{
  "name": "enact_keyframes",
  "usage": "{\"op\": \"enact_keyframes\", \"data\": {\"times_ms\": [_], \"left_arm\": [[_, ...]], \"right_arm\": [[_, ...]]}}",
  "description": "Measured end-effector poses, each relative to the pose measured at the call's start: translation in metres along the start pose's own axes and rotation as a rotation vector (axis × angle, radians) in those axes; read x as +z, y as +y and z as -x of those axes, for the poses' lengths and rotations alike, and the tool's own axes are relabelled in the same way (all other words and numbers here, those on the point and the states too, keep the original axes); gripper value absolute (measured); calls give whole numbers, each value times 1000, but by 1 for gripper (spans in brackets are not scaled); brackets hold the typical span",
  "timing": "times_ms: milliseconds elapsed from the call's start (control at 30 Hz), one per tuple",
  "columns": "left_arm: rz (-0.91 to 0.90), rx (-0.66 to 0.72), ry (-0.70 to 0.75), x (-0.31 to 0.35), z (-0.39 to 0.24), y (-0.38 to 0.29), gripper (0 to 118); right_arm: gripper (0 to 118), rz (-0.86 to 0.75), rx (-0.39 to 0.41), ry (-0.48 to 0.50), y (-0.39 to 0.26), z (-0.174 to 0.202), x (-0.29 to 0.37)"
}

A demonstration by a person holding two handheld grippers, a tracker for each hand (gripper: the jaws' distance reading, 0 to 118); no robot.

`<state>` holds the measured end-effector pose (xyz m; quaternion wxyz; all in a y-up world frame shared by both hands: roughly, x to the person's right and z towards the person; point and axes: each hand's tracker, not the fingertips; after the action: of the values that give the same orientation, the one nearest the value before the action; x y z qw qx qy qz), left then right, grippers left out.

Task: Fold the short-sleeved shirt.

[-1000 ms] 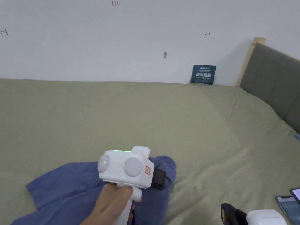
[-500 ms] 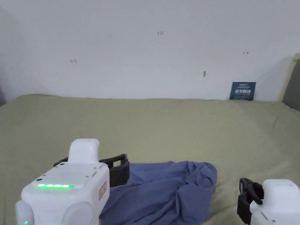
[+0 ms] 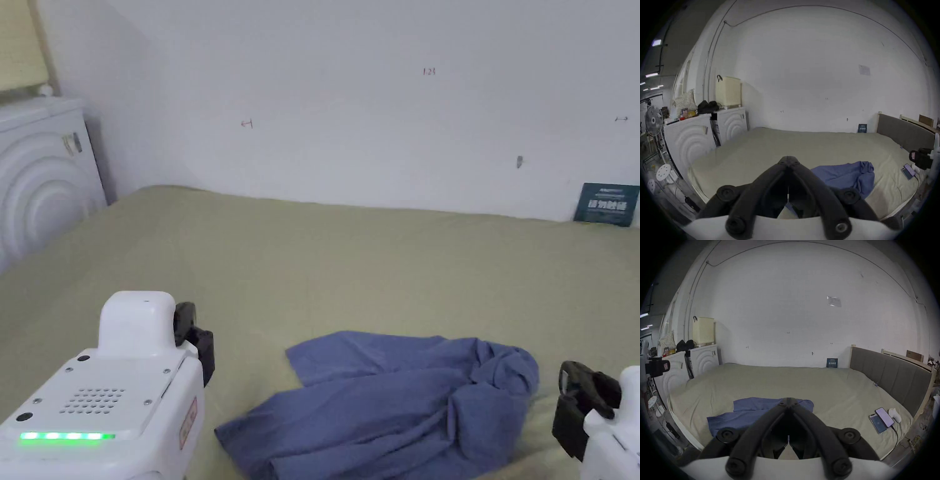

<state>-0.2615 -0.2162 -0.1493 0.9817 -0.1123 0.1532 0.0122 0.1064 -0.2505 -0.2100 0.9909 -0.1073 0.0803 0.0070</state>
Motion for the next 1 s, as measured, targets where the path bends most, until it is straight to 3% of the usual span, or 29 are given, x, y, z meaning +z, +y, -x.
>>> {"op": "enact_keyframes", "data": {"times_ms": [233,367,433,467,533,567,733,833,900,933,967,1000], "left_arm": [[493,16,-187,-117,19,-52,0],[738,14,-181,-187,23,-109,3],[804,45,-186,-207,23,-127,25],[813,50,-170,-213,22,-132,25],[835,56,-180,-225,21,-144,101],[842,56,-173,-247,30,-153,118],[890,-56,-96,-252,8,-166,117],[865,-96,-81,-234,-5,-160,107],[860,-109,-118,-225,-10,-152,83],[848,-128,-114,-222,-12,-147,64],[823,-127,-148,-219,-11,-142,15],[826,-128,-142,-218,-13,-140,0]], "right_arm": [[1,42,17,27,-9,4,-14],[1,86,35,30,-16,4,-25],[1,116,40,32,-19,2,-34],[1,128,49,29,-21,1,-37],[1,141,70,25,-25,-1,-45],[1,148,75,23,-26,-2,-49],[1,186,59,29,-33,-9,-65],[1,208,45,22,-38,-17,-73],[1,224,31,8,-41,-24,-78],[1,234,31,2,-43,-29,-82],[1,237,31,-3,-43,-33,-86],[1,244,28,-15,-44,-39,-91]]}}
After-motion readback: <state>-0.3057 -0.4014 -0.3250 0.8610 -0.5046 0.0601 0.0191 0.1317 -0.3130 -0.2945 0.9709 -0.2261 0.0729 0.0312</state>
